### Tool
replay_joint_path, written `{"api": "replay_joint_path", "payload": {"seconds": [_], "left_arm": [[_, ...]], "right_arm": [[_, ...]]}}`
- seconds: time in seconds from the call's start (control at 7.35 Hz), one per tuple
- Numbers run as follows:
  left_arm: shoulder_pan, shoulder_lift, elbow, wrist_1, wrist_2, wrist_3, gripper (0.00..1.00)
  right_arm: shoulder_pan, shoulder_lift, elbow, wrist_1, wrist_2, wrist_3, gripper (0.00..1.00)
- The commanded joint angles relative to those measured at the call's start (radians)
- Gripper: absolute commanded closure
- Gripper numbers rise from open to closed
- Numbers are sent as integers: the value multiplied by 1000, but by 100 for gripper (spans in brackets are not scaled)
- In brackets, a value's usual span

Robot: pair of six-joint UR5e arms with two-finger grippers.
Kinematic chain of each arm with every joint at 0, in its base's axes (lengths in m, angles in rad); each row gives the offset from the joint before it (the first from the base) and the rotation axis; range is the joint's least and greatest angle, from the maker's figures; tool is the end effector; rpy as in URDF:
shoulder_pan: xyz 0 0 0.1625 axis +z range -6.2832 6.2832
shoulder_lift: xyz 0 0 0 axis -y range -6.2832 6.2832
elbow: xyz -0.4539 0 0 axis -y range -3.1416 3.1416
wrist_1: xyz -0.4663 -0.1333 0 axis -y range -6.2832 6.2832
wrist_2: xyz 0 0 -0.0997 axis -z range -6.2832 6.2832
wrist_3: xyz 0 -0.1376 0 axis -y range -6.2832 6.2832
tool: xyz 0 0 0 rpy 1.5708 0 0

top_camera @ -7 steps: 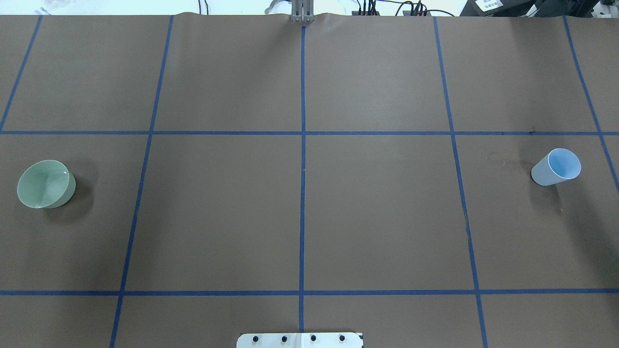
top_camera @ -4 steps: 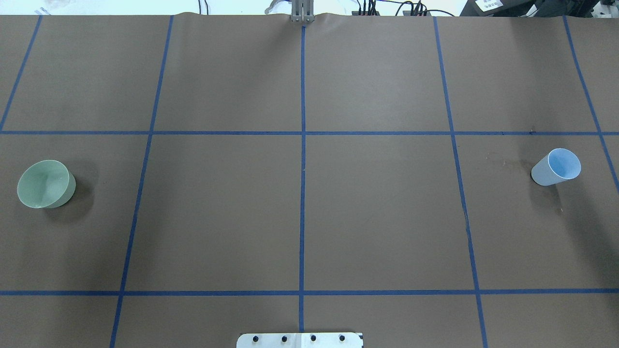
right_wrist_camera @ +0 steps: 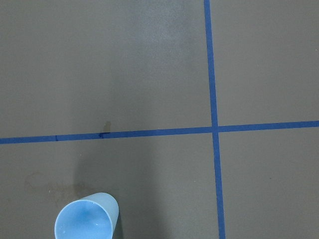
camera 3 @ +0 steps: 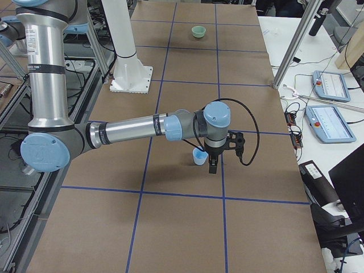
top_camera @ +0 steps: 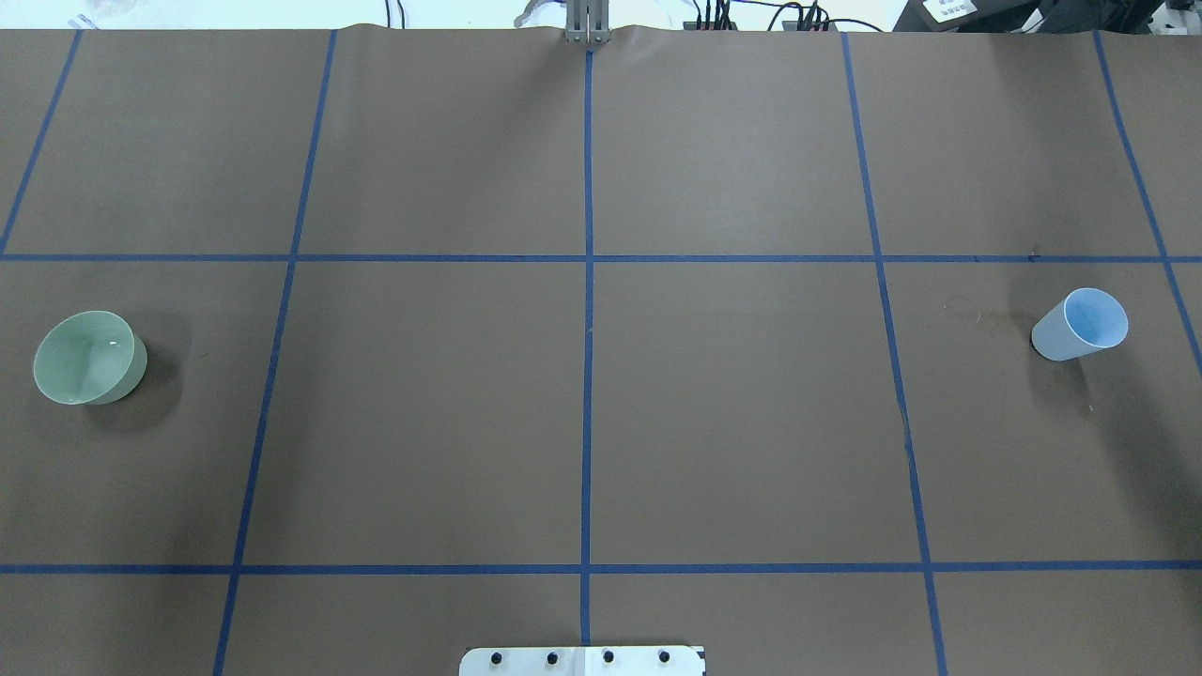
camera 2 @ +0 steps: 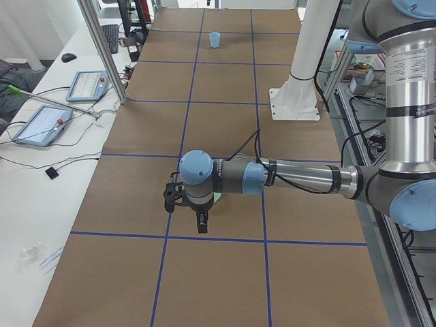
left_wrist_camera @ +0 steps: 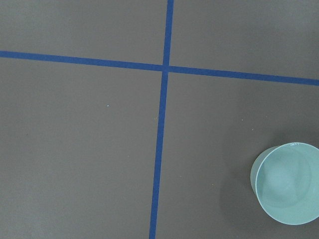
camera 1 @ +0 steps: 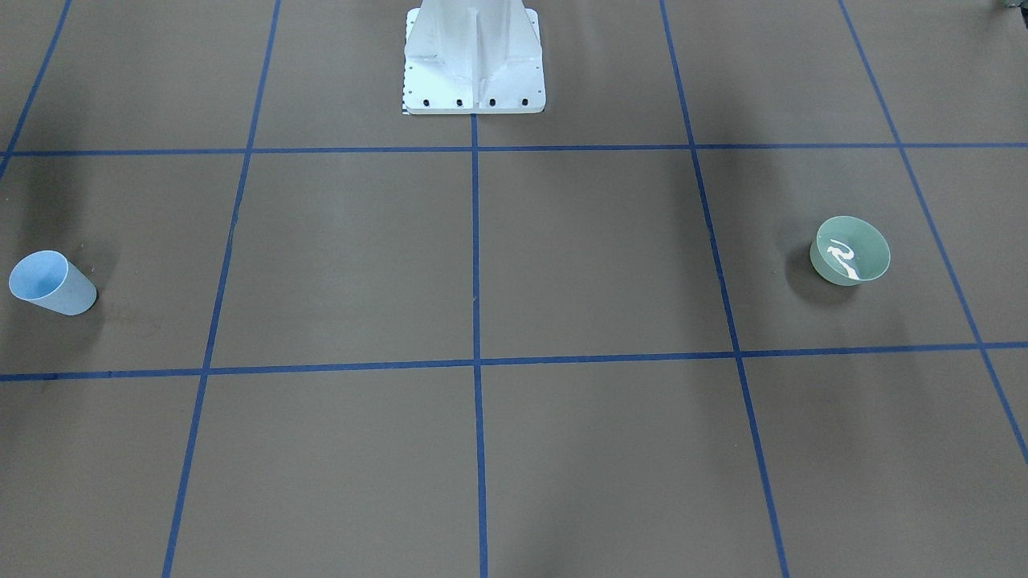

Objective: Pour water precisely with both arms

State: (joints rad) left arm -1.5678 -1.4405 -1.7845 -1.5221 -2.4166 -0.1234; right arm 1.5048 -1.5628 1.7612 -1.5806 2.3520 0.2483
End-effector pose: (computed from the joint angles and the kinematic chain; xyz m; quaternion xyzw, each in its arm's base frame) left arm -0.0288 -0.5086 0.6614 -0.0101 0.4105 -0.0477 0.9105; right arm -0.0017 -0.5782 0.6018 0.0267 -0.3880 0.0481 0.9200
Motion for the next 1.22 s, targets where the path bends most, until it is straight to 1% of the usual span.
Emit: {"api": "replay_joint_path", "payload": {"seconds": [0.0,0.82,1.09], "left_arm": [[-8,9,-3,-1,-6,-2,0],[-8,8,-1,-1,-6,-4,0],[-8,8,0,-1,-6,-4,0]], "right_arm": [[0,-3,-5,1,0,-1,0],[0,-5,-5,4,3,-3,0],[0,-20,-14,5,1,-3,0]]}}
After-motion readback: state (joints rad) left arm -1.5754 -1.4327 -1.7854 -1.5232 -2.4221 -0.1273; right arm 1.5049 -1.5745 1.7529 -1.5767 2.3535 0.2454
